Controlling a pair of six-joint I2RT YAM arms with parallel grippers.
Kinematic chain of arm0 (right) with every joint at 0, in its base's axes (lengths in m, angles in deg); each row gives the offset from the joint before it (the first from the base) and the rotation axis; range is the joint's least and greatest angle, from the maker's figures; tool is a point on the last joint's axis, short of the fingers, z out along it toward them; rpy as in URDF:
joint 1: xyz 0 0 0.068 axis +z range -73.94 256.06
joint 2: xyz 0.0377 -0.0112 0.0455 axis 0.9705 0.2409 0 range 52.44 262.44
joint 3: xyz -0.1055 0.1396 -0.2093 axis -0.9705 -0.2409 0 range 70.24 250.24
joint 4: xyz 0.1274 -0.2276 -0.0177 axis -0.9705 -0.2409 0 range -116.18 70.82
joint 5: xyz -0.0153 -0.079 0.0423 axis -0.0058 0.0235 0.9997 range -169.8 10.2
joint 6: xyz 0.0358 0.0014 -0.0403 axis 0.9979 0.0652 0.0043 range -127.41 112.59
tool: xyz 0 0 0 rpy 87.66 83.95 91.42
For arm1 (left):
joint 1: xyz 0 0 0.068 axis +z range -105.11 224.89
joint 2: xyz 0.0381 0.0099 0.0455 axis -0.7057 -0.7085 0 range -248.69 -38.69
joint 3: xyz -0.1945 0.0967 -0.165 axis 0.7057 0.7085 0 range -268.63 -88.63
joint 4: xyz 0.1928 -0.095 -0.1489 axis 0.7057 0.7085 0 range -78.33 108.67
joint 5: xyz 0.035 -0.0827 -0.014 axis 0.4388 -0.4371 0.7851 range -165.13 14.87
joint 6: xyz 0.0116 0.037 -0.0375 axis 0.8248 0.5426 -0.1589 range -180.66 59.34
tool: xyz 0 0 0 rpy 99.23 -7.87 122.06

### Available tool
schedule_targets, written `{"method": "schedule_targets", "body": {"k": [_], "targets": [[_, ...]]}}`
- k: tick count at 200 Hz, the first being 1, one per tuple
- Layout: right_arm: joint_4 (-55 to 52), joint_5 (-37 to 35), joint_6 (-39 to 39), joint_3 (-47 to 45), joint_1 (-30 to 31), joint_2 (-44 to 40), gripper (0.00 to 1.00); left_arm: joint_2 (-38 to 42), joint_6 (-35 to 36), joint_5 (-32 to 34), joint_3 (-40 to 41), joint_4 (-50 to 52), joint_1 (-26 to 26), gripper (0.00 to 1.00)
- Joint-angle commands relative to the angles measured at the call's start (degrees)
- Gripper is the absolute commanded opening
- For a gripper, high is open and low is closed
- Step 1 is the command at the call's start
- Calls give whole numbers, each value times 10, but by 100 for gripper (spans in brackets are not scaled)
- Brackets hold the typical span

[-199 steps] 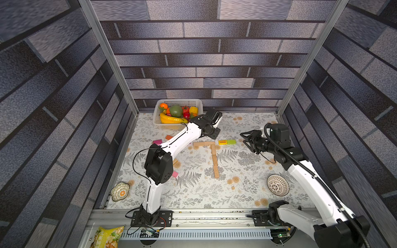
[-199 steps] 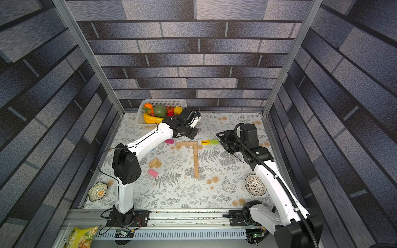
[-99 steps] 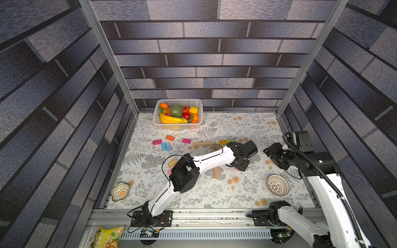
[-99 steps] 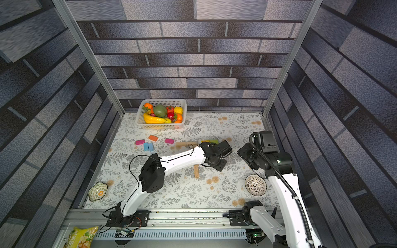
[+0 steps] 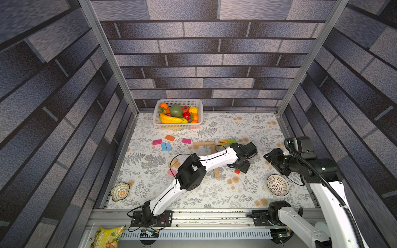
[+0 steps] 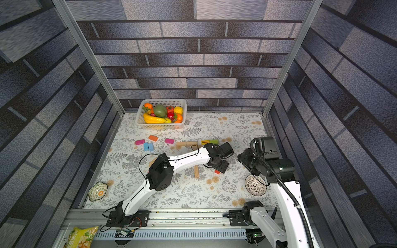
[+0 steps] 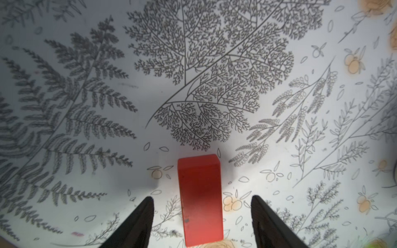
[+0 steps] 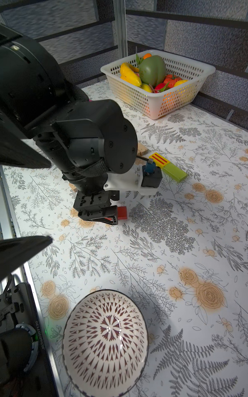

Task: Assemble the number 7 with building blocks
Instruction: Place the building block at the center of the board, then pick up the building block from the center of the board.

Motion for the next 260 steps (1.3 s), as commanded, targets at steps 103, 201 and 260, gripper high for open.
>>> {"method": "schedule_targets", "body": {"k": [103, 201, 260], "targets": [[78, 66, -31, -126, 52, 166, 56, 588, -61, 1, 438, 64, 276, 75], [234, 5, -25, -137, 154, 382, 57, 725, -74, -34, 588, 76, 369, 75], [292, -19, 8, -172, 176, 410, 56, 727, -58, -48, 587, 80, 391, 75]]}}
